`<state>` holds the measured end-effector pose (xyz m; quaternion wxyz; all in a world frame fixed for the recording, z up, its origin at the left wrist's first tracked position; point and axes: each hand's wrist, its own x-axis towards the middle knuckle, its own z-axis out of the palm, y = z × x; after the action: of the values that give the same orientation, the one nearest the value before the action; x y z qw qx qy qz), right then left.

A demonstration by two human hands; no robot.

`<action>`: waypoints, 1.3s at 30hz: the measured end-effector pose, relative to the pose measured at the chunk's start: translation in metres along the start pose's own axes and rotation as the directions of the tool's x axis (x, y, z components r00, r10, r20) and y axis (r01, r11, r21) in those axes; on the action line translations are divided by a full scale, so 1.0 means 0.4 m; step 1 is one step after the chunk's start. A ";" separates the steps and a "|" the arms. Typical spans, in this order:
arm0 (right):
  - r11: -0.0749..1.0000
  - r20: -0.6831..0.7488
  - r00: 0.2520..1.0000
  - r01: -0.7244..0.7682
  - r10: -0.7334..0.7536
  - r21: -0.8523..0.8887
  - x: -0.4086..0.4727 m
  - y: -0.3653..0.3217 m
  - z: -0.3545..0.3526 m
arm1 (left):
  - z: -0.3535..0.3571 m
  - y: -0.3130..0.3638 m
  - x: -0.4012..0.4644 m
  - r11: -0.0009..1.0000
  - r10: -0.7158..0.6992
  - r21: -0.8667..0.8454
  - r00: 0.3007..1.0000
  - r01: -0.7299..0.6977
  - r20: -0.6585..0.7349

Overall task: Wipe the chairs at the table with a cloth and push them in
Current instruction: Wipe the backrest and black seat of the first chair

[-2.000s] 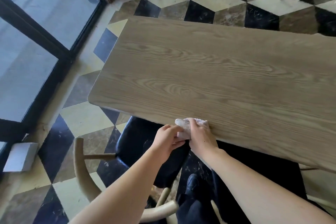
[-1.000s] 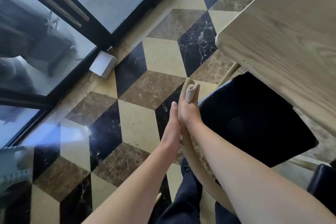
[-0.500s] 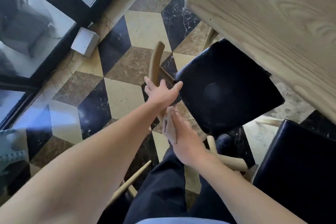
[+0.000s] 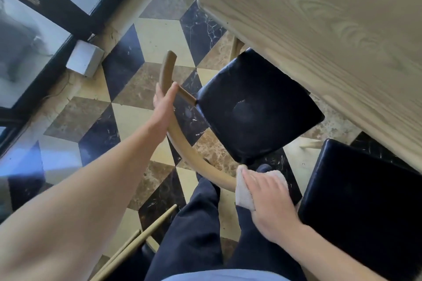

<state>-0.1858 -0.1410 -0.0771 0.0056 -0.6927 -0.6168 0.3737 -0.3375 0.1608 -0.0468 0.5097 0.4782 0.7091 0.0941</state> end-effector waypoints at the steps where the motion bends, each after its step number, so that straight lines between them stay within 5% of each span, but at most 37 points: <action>1: 1.000 -0.006 1.000 -0.002 0.002 0.022 0.025 -0.049 0.008 | -0.015 0.001 -0.001 0.996 -0.025 -0.089 1.000 0.026 0.019; 6: 0.993 -0.127 0.989 0.062 -0.075 -0.100 0.193 -0.296 0.063 | -0.092 -0.022 0.021 0.915 -0.117 -0.366 0.980 0.170 0.163; 9: 0.953 -0.134 0.972 0.155 -0.195 -0.261 0.334 -0.369 0.029 | -0.157 -0.032 0.072 0.916 -0.167 -0.338 0.971 0.218 0.174; 16: 0.638 0.219 0.809 0.570 -0.545 -0.518 0.659 -0.404 -0.199 | -0.233 -0.011 0.142 0.962 -0.102 -0.239 0.986 0.132 0.135; 20: 0.638 0.210 0.891 0.438 -0.402 -0.634 0.831 -0.429 -0.311 | -0.261 -0.034 0.163 0.936 -0.085 -0.343 0.996 0.077 -0.010; 23: 0.701 0.126 0.952 0.290 -0.277 -0.651 0.929 -0.426 -0.372 | -0.272 -0.056 0.164 0.917 -0.100 -0.388 0.995 0.093 0.000; 26: 0.698 0.130 0.947 0.305 -0.293 -0.648 0.936 -0.414 -0.376 | -0.283 -0.065 0.158 0.907 -0.121 -0.405 0.993 0.116 0.015; 30: 0.658 0.195 0.856 0.497 -0.478 -0.566 0.796 -0.421 -0.310 | -0.277 -0.064 0.145 0.903 -0.139 -0.411 0.990 0.123 -0.008; 34: 0.497 0.323 0.647 0.749 -0.690 -0.439 0.575 -0.377 -0.184 | -0.229 -0.048 0.112 0.925 -0.126 -0.358 0.991 0.130 0.034; 39: 0.412 0.373 0.535 0.836 -0.758 -0.362 0.339 -0.196 -0.030 | -0.122 -0.039 0.042 0.935 -0.110 -0.323 0.986 0.146 0.126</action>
<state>-0.2515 -0.0003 -0.1010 -0.0434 -0.2593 -0.9433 0.2028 -0.3865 0.1828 -0.0447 0.6247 0.3428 0.6847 0.1532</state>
